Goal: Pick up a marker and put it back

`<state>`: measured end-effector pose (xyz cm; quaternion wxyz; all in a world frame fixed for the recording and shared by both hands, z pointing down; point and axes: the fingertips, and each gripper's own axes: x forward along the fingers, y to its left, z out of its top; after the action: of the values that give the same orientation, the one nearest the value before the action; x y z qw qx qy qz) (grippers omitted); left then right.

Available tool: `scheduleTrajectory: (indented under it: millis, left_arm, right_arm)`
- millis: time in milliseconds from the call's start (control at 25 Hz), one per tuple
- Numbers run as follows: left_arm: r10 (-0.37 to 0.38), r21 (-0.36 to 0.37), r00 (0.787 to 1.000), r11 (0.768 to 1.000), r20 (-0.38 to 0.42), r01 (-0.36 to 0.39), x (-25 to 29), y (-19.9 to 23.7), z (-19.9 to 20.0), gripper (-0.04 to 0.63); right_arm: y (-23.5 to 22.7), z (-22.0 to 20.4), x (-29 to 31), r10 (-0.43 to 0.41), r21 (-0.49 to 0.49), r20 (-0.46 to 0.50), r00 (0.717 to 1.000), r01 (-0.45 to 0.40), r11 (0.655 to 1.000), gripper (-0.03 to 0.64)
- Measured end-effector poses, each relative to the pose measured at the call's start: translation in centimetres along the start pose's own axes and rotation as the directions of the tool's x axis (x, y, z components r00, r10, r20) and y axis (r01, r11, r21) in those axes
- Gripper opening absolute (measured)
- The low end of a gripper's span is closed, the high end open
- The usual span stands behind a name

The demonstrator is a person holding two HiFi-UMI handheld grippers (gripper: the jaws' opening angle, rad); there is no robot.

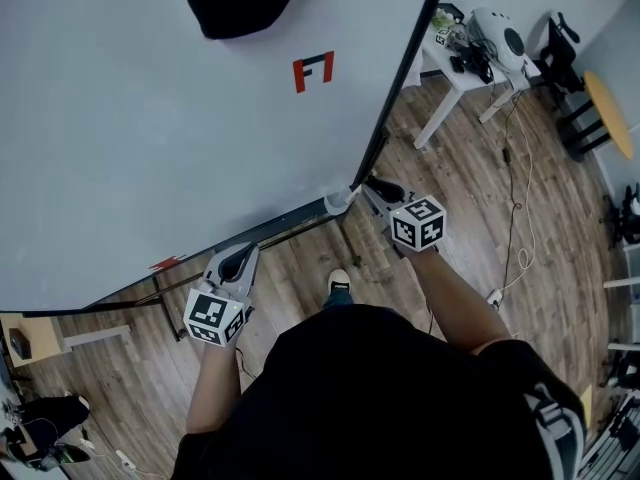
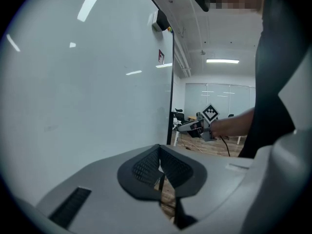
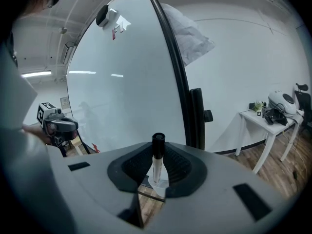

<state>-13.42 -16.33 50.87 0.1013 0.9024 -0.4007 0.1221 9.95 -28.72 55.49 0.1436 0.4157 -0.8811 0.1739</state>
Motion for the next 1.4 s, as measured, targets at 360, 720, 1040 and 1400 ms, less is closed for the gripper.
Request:
scheduleTrajectory:
  millis: [360, 720, 1040, 1400]
  left_arm:
    - [0.015, -0.025, 0.999, 1.000, -0.038, -0.016, 1.1, 1.0, -0.9, 0.011]
    - [0.024, -0.041, 0.998, 0.999, -0.059, -0.027, 2.0, 1.7, -1.4, 0.011]
    - [0.030, -0.054, 0.997, 0.998, -0.067, -0.034, 2.3, 2.4, -1.9, 0.011]
    - [0.026, -0.063, 0.997, 0.998, -0.074, -0.031, 2.5, 2.8, -2.4, 0.011]
  right_arm:
    - [-1.7, -1.7, 3.6, 0.016, 0.022, -0.040, 0.999, -0.015, 1.000, 0.063]
    - [-2.0, -4.3, 6.4, 0.034, 0.014, -0.090, 0.995, -0.033, 0.999, 0.063]
    - [-2.9, -6.2, 7.7, 0.012, 0.007, -0.120, 0.993, -0.011, 1.000, 0.063]
    - [-2.9, -8.5, 8.6, 0.001, 0.007, -0.154, 0.988, 0.000, 1.000, 0.063]
